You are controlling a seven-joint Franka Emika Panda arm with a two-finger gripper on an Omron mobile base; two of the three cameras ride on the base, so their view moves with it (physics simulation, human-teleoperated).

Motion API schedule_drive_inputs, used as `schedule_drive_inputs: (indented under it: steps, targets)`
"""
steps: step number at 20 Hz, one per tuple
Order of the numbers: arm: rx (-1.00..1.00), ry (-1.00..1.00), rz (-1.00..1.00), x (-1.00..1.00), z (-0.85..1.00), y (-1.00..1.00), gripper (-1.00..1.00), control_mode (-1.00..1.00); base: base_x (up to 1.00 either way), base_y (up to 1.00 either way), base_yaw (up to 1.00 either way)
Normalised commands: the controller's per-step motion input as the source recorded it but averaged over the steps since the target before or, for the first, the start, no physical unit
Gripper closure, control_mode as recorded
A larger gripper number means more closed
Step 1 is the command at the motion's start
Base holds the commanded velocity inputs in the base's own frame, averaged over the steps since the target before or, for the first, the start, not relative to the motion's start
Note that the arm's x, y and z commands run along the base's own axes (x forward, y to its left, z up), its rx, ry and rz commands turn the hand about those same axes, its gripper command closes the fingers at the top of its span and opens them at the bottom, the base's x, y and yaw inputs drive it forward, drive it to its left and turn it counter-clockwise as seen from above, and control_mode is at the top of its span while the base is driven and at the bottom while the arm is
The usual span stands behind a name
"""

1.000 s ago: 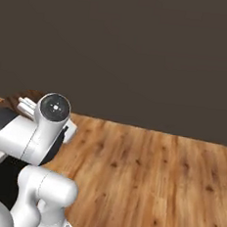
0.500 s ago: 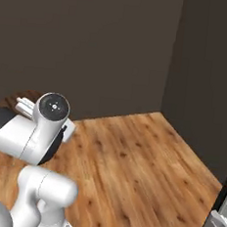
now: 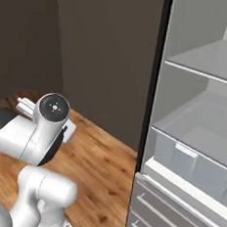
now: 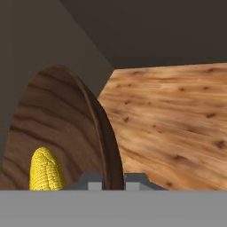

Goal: Move the glass cup from next to the sink to the open cabinet. Then, move the bowl with the corn to the fridge to clear the area for faucet cleaning.

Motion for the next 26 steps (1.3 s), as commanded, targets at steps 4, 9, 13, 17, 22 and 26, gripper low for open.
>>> schedule_drive_inputs:
  steps: [4,9,13,17,22,26]
  targets:
    - [0.00,0.00,0.00,0.00,0.00,0.00,1.00,1.00,0.75,-0.03,-0.62]
    - [0.00,0.00,0.00,0.00,0.00,0.00,1.00,1.00,0.54,-0.25,-0.63]
    - [0.00,0.00,0.00,0.00,0.00,0.00,1.00,1.00,0.44,-0.21,-0.67]
    - [0.00,0.00,0.00,0.00,0.00,0.00,1.00,1.00,0.57,-0.22,-0.59]
    - [0.00,0.00,0.00,0.00,0.00,0.00,1.00,1.00,0.51,-0.11,-0.37]
    - [0.00,0.00,0.00,0.00,0.00,0.00,1.00,1.00,0.31,-0.19,-0.13]
